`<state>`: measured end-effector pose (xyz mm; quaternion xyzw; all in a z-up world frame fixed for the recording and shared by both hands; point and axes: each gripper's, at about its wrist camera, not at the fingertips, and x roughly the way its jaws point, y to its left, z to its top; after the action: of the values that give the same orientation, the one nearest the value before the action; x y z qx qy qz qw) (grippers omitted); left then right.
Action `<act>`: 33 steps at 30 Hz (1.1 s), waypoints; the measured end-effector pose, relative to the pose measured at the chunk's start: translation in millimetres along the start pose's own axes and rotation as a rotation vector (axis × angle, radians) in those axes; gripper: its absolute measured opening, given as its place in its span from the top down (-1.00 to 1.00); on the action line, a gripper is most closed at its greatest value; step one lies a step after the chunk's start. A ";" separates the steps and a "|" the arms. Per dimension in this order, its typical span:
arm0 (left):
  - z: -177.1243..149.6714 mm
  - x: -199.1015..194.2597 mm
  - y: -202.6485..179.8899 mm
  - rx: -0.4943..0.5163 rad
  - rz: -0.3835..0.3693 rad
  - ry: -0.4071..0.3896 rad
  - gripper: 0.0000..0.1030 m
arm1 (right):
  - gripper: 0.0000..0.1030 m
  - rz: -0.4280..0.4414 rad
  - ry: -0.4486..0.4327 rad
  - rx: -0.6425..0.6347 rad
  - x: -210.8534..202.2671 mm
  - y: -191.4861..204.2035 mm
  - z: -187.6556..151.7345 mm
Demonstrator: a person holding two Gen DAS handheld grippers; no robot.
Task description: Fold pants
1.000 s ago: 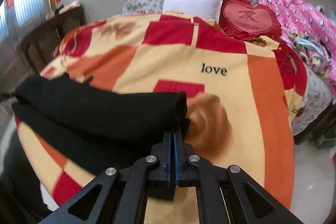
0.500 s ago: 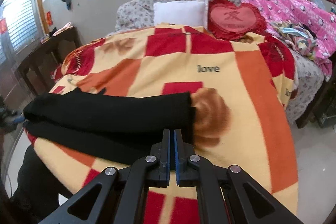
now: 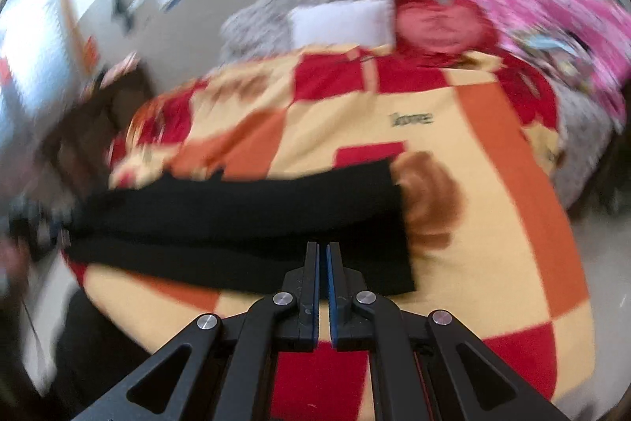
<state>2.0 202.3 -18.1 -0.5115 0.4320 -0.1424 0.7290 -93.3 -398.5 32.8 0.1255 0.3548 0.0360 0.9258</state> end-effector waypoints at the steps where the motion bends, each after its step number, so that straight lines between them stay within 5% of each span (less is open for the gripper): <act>1: -1.6 -0.9 -7.3 0.040 0.005 -0.007 0.87 | 0.95 0.007 -0.012 0.078 -6.0 -9.5 3.9; 4: -5.7 3.1 -23.2 0.125 0.025 -0.008 0.87 | 0.95 0.004 0.010 0.311 -11.6 -39.7 8.0; 9: -3.5 8.7 -29.3 0.180 0.082 -0.029 0.87 | 0.94 0.114 0.032 0.467 2.7 -55.1 5.7; 13: -1.6 12.1 -26.8 0.190 0.096 -0.031 0.87 | 0.69 0.269 0.055 0.609 27.5 -61.2 6.7; 16: -1.6 11.0 -23.5 0.185 0.097 -0.028 0.87 | 0.53 0.280 0.082 0.718 43.0 -67.6 4.0; 19: -2.4 10.4 -25.0 0.199 0.094 -0.032 0.87 | 0.53 0.219 0.086 0.744 48.6 -69.7 5.6; 23: -6.3 7.7 -31.9 0.243 0.100 -0.043 0.88 | 0.53 0.243 0.105 0.731 58.6 -71.1 12.9; 25: -7.5 5.9 -35.1 0.259 0.104 -0.050 0.91 | 0.91 0.220 0.109 0.692 58.5 -66.5 17.8; 26: -8.4 4.5 -37.1 0.272 0.107 -0.054 0.91 | 0.91 0.215 0.103 0.677 55.6 -65.4 18.9; 29: -3.4 0.6 -52.3 0.315 0.115 -0.062 0.92 | 0.92 0.218 0.050 0.644 44.9 -64.3 33.9; 33: 36.1 0.5 -117.5 0.440 0.122 -0.110 0.92 | 0.92 0.304 -0.062 0.593 31.9 -59.7 88.8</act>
<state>57.9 173.2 87.4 -0.3202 0.3803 -0.1606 0.8527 -11.7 -469.5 60.4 0.4418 0.2987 0.0651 0.8434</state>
